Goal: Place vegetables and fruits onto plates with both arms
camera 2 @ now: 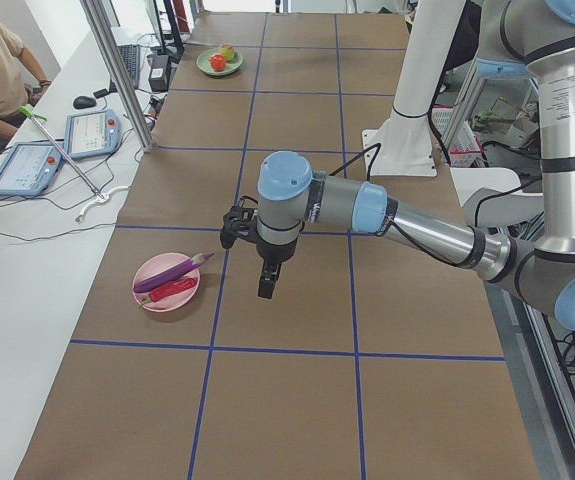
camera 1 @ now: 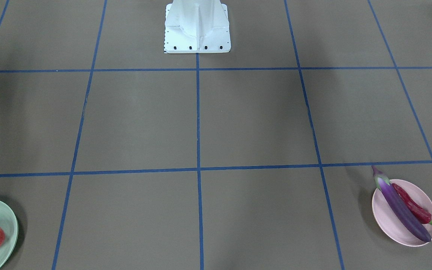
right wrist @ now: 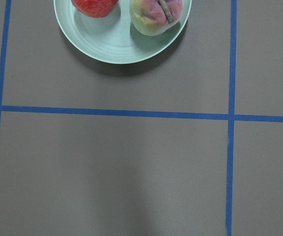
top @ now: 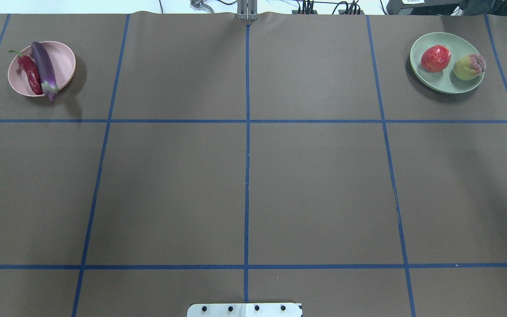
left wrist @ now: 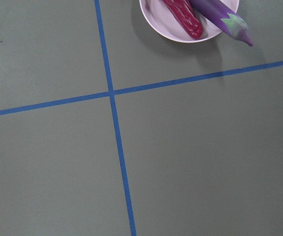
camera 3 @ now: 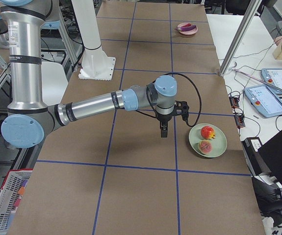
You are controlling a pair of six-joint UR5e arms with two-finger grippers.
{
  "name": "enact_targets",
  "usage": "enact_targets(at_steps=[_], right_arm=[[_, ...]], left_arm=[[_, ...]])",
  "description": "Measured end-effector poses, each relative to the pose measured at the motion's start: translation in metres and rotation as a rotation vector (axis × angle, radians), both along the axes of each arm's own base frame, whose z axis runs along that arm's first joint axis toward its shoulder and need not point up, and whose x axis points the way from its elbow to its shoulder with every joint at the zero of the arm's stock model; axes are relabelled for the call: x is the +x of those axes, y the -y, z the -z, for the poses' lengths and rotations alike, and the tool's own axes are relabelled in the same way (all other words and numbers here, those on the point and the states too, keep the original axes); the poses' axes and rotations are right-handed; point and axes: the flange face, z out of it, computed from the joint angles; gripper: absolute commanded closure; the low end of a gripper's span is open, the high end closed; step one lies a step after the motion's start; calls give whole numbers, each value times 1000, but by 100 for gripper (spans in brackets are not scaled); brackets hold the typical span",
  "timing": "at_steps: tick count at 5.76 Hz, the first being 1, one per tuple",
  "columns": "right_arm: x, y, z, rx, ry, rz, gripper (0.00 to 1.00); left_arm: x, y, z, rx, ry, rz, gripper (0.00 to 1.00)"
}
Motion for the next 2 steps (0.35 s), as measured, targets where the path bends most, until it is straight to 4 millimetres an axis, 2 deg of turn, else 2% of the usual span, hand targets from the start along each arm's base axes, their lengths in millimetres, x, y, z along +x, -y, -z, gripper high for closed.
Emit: enact_targets(at_steps=[2], right_arm=[[-2,2,3,6,1,2,0]], left_arm=[[0,1,0,7,0,0,0]])
